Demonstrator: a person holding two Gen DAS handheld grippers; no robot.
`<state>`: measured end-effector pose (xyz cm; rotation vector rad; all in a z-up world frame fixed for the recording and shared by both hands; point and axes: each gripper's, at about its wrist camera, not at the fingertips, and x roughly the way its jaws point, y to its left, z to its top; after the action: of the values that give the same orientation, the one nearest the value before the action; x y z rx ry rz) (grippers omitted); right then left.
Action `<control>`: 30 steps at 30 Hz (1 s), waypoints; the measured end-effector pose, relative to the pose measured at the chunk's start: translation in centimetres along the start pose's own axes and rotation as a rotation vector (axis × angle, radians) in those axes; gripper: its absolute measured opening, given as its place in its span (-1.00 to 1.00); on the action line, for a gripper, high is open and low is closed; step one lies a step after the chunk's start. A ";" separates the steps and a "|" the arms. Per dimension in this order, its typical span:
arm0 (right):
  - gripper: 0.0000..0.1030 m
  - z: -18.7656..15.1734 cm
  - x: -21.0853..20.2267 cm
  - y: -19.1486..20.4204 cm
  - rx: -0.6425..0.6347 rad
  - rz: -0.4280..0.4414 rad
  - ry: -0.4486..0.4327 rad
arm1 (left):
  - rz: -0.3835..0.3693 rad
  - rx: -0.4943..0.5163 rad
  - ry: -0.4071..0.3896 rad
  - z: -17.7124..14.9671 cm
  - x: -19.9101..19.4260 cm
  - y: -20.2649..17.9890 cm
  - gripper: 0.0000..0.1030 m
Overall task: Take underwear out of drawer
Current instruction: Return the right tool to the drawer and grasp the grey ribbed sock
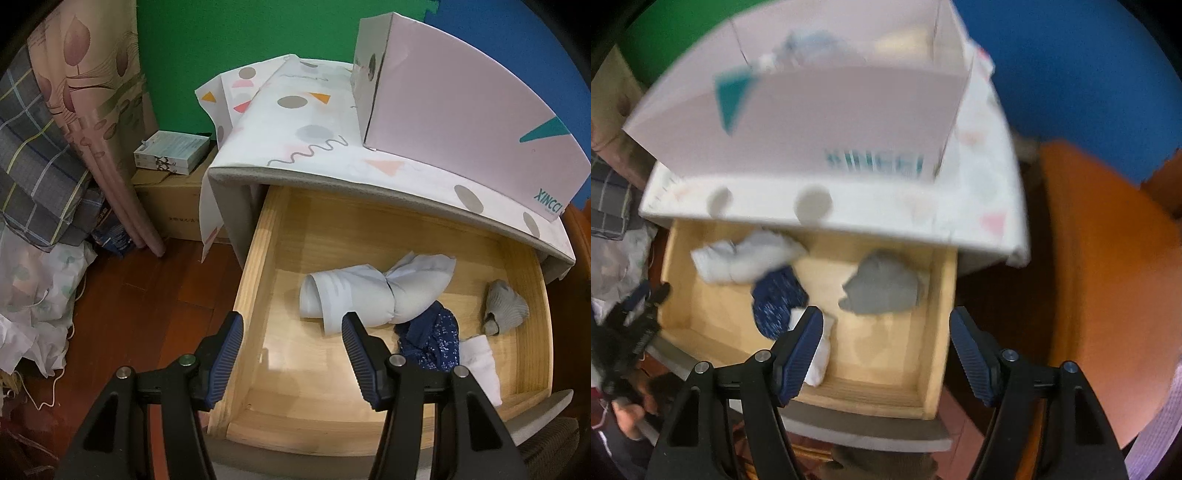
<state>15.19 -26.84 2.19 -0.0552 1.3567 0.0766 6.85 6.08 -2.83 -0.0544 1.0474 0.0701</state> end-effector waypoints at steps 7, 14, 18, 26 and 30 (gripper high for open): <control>0.32 -0.1 6.8 -0.1 0.028 0.010 0.052 | 0.000 0.001 0.007 0.0 0.1 0.0 0.11; 0.45 0.8 10.6 0.7 0.020 -0.013 0.028 | -0.005 -0.004 0.011 0.0 0.2 0.1 0.11; 0.52 1.3 11.9 0.9 0.009 -0.034 0.014 | -0.006 0.000 0.012 0.1 0.3 0.0 0.11; 0.52 1.9 14.4 0.9 -0.004 -0.082 0.033 | -0.008 0.001 0.012 0.0 0.4 -0.1 0.11; 0.53 2.3 15.1 1.1 -0.029 -0.094 0.041 | -0.008 0.002 0.014 0.0 0.4 -0.1 0.11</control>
<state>20.48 -25.20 -12.11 -0.1453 1.3923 0.0158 7.10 5.96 -3.19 -0.0569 1.0608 0.0616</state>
